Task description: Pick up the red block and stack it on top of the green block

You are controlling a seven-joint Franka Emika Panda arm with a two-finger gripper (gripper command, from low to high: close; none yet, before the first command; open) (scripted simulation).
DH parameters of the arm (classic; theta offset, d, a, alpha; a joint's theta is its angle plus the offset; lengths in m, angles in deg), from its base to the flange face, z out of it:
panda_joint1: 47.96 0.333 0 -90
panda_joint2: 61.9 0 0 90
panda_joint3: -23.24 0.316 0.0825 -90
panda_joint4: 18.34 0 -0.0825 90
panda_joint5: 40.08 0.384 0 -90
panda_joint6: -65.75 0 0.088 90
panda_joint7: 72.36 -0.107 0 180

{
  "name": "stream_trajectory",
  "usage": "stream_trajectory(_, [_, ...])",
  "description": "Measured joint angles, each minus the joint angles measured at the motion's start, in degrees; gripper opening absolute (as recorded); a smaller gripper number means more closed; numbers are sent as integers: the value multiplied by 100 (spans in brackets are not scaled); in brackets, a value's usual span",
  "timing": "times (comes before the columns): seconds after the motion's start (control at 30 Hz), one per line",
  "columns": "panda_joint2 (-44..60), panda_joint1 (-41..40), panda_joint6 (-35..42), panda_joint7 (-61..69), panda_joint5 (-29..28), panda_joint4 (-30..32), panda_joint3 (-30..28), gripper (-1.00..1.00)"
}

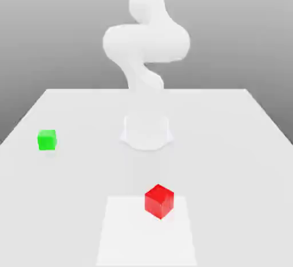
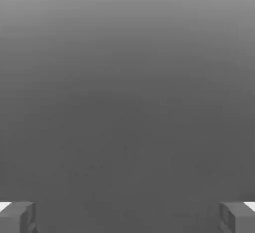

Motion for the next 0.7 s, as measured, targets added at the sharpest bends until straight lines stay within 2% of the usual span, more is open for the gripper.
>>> stream_trajectory(0.3, [1673,779,-1203,1911,63,1449,-612,0])
stream_trajectory(0.57, [3505,1224,-2502,3667,-145,2837,-819,0])
stream_trajectory(0.7, [4378,1284,-3190,4133,122,2910,-738,0])
